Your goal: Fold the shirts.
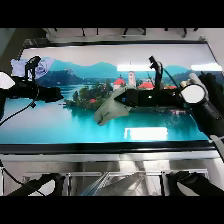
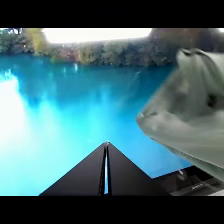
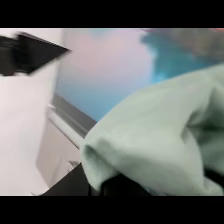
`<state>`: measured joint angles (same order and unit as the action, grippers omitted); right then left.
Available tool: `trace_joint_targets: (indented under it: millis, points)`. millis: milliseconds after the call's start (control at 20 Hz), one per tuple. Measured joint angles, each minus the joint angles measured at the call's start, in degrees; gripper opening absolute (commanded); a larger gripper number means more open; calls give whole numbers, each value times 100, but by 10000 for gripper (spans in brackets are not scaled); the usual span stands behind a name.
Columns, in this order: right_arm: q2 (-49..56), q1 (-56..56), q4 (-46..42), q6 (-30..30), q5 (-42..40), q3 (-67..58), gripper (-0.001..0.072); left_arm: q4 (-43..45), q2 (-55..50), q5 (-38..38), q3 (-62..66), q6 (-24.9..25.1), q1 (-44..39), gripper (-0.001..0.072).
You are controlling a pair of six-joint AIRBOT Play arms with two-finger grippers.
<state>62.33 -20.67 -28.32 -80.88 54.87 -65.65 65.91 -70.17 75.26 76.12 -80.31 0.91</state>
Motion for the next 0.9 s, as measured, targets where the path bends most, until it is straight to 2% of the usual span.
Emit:
trace_joint_targets:
  millis: [200, 450, 700, 900]
  points:
    - [-225, 398, -214, 118, -227, -420, 18, 0, 26, -35, 0, 0, 0, 15]
    - [-35, 1453, -348, 483, -304, -1143, 18, 0, 35, -46, 0, 0, 0, 16]
    - [844, 2616, -374, 966, 44, -2579, 19, 0, 35, -57, 0, -2, 0, 16]
    - [1991, 3357, -286, 1274, 382, -4181, 18, 0, 35, -216, 0, -11, 0, 16]
